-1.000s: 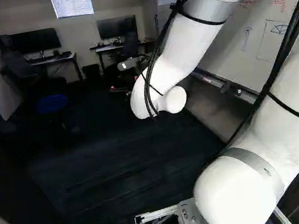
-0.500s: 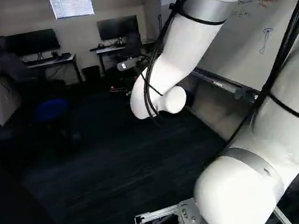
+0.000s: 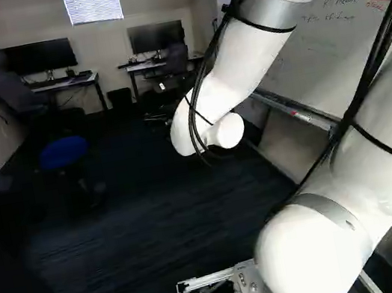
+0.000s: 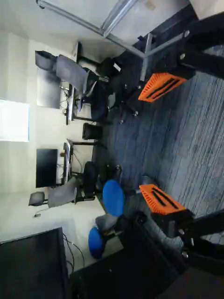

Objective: Open the door and move inside

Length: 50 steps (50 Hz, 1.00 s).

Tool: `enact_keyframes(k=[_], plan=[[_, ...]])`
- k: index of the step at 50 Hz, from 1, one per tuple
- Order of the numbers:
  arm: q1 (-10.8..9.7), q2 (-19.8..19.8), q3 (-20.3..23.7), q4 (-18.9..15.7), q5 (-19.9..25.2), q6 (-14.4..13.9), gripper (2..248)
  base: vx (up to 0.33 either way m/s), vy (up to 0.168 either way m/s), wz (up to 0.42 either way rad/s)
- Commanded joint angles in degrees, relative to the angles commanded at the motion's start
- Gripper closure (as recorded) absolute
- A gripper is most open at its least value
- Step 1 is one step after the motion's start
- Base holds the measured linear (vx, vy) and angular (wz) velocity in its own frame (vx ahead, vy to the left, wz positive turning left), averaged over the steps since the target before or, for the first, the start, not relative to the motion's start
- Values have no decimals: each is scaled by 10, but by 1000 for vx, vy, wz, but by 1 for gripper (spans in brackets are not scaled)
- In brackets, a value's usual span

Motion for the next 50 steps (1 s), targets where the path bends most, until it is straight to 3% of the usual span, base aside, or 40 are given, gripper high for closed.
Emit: enact_keyframes(k=[50], plan=[[0,0,0,0,0,0,3,180,6,-5]])
